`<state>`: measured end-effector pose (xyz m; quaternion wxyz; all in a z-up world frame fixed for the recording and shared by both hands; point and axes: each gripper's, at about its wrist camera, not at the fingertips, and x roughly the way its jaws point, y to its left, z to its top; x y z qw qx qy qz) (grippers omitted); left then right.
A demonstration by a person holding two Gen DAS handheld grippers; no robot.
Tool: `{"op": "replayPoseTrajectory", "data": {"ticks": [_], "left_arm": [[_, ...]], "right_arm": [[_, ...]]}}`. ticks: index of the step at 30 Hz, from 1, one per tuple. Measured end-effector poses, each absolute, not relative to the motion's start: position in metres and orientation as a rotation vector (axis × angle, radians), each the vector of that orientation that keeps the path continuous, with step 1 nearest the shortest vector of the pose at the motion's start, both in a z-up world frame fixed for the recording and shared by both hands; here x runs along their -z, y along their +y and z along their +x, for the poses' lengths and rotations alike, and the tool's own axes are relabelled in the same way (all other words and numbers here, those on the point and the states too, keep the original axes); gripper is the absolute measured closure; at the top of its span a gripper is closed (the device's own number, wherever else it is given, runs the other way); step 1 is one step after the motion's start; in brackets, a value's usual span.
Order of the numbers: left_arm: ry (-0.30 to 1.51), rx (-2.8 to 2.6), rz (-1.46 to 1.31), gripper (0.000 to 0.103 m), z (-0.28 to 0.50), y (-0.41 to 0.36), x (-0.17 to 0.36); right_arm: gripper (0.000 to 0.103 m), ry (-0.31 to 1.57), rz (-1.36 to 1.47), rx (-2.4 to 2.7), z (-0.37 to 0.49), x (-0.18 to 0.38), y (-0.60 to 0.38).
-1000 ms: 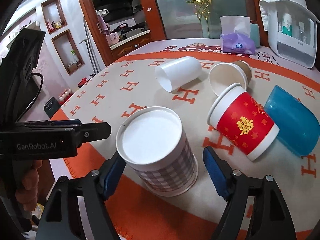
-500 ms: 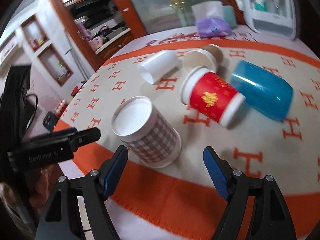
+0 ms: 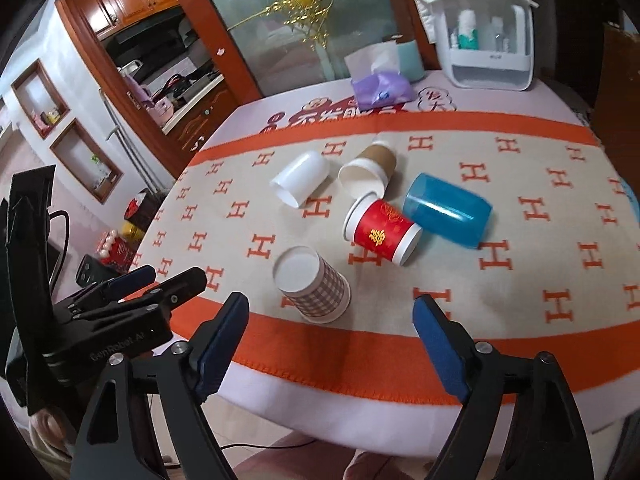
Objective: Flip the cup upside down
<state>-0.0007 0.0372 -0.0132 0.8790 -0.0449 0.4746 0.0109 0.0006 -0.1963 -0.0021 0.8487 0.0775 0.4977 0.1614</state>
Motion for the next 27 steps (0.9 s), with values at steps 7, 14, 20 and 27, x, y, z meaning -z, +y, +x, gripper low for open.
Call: {"op": "replayPoseTrajectory", "data": {"ticks": [7, 14, 20, 27], "left_arm": [[0.940, 0.016, -0.082, 0.024, -0.014, 0.015, -0.026], [0.924, 0.025, -0.051, 0.024, -0.023, 0.000, -0.040], [0.923, 0.021, -0.051, 0.024, -0.023, -0.001, -0.041], [0.933, 0.017, -0.058, 0.024, -0.023, 0.000, -0.039]], "right_arm": [[0.015, 1.015, 0.167, -0.269, -0.017, -0.047, -0.203], [0.013, 0.971, 0.170, -0.208, -0.033, -0.071, -0.212], [0.012, 0.948, 0.164, -0.193, -0.040, -0.078, -0.211], [0.012, 0.950, 0.164, -0.192, -0.043, -0.080, -0.210]]}}
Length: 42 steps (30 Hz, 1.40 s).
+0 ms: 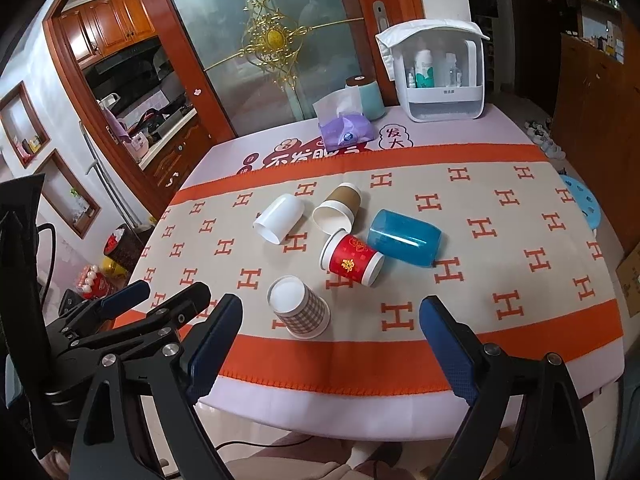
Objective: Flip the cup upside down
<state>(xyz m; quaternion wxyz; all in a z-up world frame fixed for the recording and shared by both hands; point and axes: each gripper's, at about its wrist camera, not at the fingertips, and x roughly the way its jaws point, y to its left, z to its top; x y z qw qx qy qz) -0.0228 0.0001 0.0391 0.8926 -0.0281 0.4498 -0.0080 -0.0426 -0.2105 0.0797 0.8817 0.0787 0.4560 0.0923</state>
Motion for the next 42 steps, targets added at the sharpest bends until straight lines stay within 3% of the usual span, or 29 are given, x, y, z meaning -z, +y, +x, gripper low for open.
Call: {"op": "replayPoseTrajectory", "data": {"ticks": [42], "left_arm": [[0.972, -0.015, -0.056, 0.024, -0.019, 0.004, -0.025]], "right_arm": [[0.012, 0.989, 0.182, -0.190, -0.038, -0.060, -0.208]]}}
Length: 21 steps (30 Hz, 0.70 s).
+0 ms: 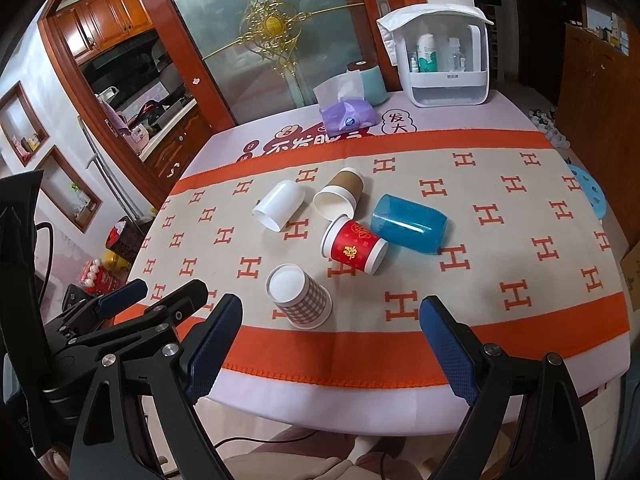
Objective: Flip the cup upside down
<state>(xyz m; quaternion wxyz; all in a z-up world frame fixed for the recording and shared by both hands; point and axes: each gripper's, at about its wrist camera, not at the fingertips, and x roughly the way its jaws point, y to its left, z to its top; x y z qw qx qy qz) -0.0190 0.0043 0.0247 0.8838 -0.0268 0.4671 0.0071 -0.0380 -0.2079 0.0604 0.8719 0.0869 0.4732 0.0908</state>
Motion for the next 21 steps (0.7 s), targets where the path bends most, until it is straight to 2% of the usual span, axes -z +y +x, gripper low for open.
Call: {"op": "replayPoseTrajectory", "data": {"ticks": [21], "left_arm": [[0.982, -0.026, -0.064, 0.024, -0.023, 0.016, -0.020]], "right_arm": [[0.012, 0.999, 0.182, -0.196, -0.039, -0.054, -0.194]]}}
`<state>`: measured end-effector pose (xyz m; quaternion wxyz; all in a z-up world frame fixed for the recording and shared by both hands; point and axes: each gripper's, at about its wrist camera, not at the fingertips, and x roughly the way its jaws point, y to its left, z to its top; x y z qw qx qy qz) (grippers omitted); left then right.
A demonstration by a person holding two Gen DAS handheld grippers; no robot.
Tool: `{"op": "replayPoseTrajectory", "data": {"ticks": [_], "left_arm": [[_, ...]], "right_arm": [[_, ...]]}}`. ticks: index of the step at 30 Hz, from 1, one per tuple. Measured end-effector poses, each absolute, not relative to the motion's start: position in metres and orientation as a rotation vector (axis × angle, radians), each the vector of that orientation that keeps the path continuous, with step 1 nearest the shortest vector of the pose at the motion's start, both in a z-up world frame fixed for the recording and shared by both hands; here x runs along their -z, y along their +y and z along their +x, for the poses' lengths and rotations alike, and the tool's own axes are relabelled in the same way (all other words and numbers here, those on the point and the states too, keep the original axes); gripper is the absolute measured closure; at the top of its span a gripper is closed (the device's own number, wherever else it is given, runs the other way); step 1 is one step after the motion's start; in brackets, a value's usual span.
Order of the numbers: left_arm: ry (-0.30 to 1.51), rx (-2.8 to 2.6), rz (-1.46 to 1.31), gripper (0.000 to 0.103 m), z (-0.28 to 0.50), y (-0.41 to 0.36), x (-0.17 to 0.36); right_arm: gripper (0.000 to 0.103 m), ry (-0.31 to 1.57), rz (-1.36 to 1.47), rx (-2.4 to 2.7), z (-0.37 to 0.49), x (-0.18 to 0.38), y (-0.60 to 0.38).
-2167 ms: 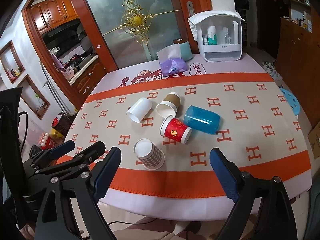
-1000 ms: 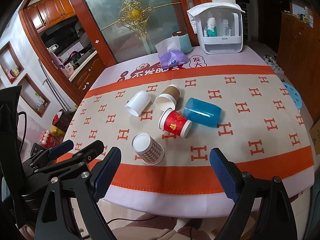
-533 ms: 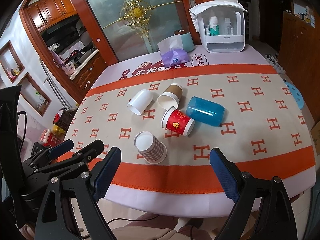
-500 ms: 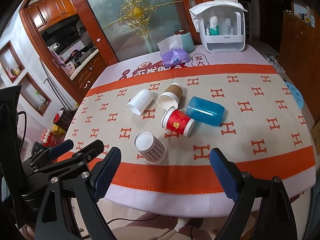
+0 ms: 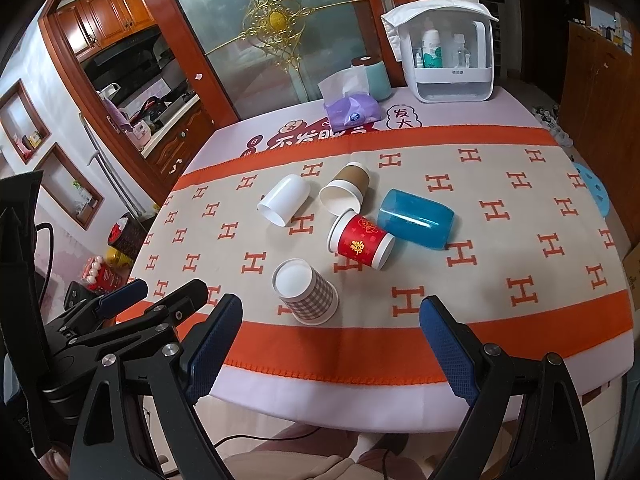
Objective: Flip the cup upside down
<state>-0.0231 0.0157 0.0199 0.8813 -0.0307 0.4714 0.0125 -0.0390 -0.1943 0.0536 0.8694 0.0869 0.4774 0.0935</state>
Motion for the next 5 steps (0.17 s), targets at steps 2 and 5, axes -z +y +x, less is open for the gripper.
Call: {"op": "replayPoseTrajectory", "data": {"ticks": [2, 5], "left_arm": [[0.985, -0.026, -0.065, 0.024, -0.0223, 0.0166, -0.0193], [0.993, -0.028, -0.069, 0.024, -0.0211, 0.0179, -0.0175]], "right_arm": [[0.012, 1.002, 0.181, -0.197, -0.0380, -0.0514, -0.1912], [0.012, 1.012, 0.184, -0.203, -0.0375, -0.0463, -0.1842]]}}
